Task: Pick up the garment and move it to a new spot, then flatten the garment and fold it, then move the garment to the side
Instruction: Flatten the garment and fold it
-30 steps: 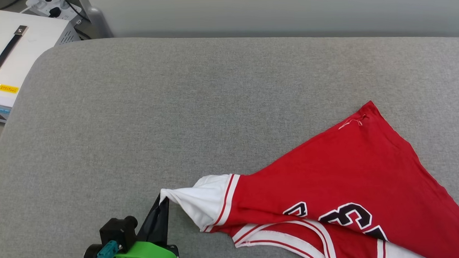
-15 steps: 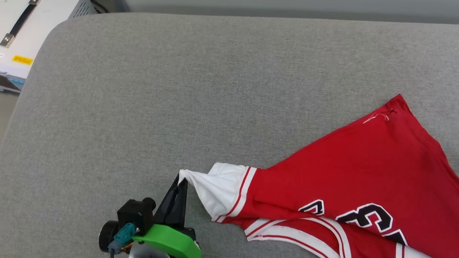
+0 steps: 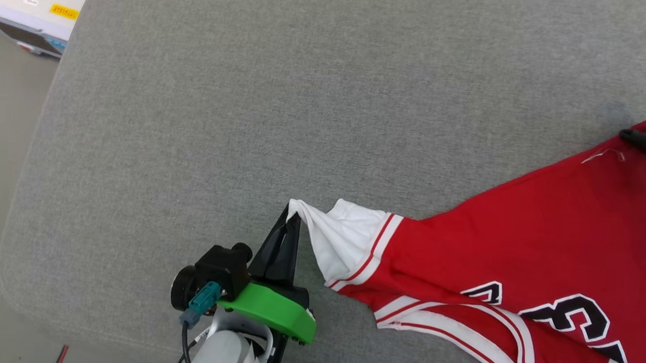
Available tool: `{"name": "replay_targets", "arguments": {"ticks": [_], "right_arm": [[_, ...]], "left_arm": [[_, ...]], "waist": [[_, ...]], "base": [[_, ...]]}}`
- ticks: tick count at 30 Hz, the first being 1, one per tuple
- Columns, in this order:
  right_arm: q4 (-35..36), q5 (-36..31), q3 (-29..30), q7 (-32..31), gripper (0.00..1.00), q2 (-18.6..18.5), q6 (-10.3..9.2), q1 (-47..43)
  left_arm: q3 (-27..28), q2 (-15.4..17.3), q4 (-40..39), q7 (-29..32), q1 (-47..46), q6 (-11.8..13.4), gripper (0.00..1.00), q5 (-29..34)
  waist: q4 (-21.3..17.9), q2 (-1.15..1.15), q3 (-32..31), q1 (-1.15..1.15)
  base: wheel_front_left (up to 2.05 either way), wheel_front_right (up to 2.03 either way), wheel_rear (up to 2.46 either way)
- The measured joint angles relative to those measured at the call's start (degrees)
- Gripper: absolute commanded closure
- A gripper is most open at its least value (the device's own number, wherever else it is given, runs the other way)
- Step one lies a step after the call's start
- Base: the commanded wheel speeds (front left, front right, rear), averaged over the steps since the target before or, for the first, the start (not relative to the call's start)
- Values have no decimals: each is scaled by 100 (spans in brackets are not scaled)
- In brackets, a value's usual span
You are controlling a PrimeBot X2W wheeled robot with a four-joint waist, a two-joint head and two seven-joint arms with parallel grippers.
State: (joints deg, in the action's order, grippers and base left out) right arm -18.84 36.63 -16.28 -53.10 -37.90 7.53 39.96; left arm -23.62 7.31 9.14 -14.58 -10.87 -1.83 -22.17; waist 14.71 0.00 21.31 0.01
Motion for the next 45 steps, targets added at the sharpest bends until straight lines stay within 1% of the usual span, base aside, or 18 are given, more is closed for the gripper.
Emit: {"name": "replay_targets", "arguments": {"ticks": [3, 4, 7, 9, 10, 11, 14, 16, 21, 28, 33, 35, 38, 40, 42, 45], "right_arm": [[-355, -9, -249, 93, 0, -4, 0, -1], [-445, -16, -324, 98, 0, -56, 0, -1], [-576, 51, -501, 101, 0, -198, 0, -3], [-608, 190, -550, 108, 0, -227, 0, 0], [-611, 245, -565, 112, 64, -233, 0, 8], [-623, 308, -626, 325, 100, -254, 0, 23], [-609, 414, -727, 765, 100, -220, 0, 38], [-583, 492, -781, 1206, 100, -196, 0, 34], [-412, 554, -914, 1954, 100, -276, 0, 25], [146, 846, -942, 2666, 100, -615, 0, -180], [672, 911, -716, 3078, 100, -764, 0, -367], [875, 911, -586, 3208, 100, -771, 0, -382], [1126, 899, -402, 3342, 100, -768, 0, -404], [1269, 891, -261, 3428, 100, -747, 0, -407], [1456, 811, -62, 3521, 100, -703, 0, -398], [1566, 689, 122, 3537, 100, -643, 0, -267]], "left_arm": [[-5, -35, 35, -1, -18, -4, 100, 1], [1, -38, 51, -1, -18, -4, 100, 1], [12, -48, 100, -2, -20, -5, 100, 4], [33, -55, 115, -5, -19, -5, 100, 19], [51, -56, 114, -7, -19, -5, 100, 35], [123, -55, 111, -8, -19, -5, 100, 65], [160, -48, 120, -7, -18, -7, 100, 102], [183, -35, 125, -8, -14, -21, 100, 112], [226, 42, 125, -7, 7, -21, 100, 163], [372, 263, -85, -7, 79, -21, 100, 163], [536, 513, -435, 59, -34, -21, 100, 162], [598, 654, -595, 160, -236, -32, 100, 168], [675, 816, -783, 312, -692, -123, 100, 178], [721, 924, -855, 421, -1107, -192, 100, 178], [732, 1076, -912, 613, -1749, -288, 100, 207], [709, 1173, -920, 813, -2469, -368, 100, 234]], "waist": [[130, 0, 113, 0], [165, 0, 147, 0], [244, 0, 210, 0], [259, 0, 220, 0], [251, 0, 221, 0], [179, 0, 198, 0], [116, 0, 118, 0], [79, 0, 30, 0], [-16, 0, -245, 0], [-195, 0, -676, 0], [-365, 0, -914, 0], [-463, 0, -984, 0], [-597, 0, -1068, 0], [-692, 0, -1114, 0], [-819, 0, -1148, 0], [-922, 0, -1120, 0]], "base": [[0, 0, 0], [0, 0, 0], [0, 0, 0], [0, 0, 0], [0, 0, 0], [0, 0, 0], [0, 0, 0], [0, 0, 0], [0, 0, 0], [0, 0, 0], [0, 0, 0], [0, 0, 0], [0, 0, 0], [0, 0, 0], [0, 0, 0], [0, 0, 0]]}}
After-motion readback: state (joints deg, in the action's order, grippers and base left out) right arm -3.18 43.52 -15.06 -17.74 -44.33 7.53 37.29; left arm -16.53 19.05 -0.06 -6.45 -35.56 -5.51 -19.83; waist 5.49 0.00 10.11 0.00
